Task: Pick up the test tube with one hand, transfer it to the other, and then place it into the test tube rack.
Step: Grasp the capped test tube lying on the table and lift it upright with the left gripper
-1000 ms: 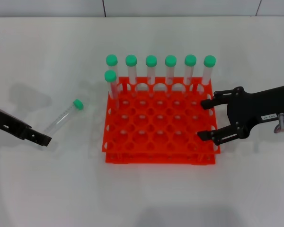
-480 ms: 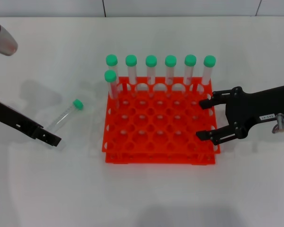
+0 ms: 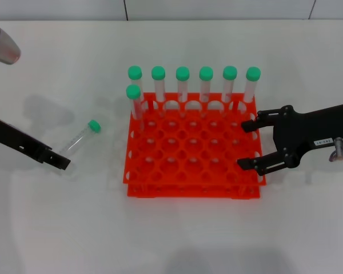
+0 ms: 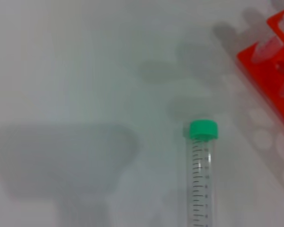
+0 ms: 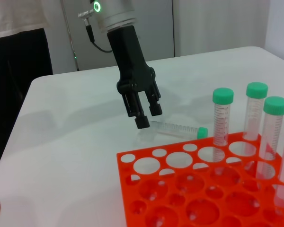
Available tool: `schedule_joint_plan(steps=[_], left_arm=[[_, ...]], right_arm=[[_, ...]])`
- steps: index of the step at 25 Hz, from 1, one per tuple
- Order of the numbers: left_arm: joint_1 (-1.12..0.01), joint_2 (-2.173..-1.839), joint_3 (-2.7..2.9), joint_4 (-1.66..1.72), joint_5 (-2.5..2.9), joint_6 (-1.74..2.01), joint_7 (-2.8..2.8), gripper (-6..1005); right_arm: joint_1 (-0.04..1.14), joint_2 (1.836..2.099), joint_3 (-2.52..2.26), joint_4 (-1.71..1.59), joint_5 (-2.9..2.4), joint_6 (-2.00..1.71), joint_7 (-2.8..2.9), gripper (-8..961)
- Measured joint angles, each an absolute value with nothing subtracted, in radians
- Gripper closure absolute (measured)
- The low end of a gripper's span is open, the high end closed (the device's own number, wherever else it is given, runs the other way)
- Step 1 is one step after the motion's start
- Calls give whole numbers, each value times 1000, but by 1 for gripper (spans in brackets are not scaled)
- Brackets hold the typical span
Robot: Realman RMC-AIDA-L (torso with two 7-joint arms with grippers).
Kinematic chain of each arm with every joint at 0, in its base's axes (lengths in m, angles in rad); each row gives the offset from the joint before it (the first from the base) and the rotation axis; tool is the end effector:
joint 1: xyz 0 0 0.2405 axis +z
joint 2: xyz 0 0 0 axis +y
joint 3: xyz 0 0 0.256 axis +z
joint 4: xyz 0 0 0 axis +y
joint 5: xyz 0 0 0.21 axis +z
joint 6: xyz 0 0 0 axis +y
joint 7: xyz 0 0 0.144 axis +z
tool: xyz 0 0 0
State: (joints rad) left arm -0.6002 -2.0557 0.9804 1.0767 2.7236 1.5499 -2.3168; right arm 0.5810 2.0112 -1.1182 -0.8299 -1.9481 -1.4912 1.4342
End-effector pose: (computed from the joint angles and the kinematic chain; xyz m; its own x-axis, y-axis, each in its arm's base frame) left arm -0.2763 0.3545 0.0388 0.5769 0.8040 -0.1445 0.6862 -0.5729 -0.4481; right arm 0.2182 0.3505 -0.0070 0.9663 -0.1198 -0.2276 -0.1485 -0.9824 -0.1134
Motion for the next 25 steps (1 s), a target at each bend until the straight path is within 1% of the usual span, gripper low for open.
schedule_joint_plan(steps=[2, 13, 25], left_arm=[[-602, -2056, 982, 1059, 2729, 1535, -2322, 150], [-627, -2050, 983, 1005, 2736, 1499, -2323, 535], [-668, -2052, 981, 953, 2773, 1494, -2325, 541]], right_arm=[[581, 2011, -1118, -830, -1948, -1491, 1434, 138], [587, 2011, -1120, -830, -1948, -1491, 1435, 140], [587, 2013, -1121, -830, -1947, -1491, 1437, 142]])
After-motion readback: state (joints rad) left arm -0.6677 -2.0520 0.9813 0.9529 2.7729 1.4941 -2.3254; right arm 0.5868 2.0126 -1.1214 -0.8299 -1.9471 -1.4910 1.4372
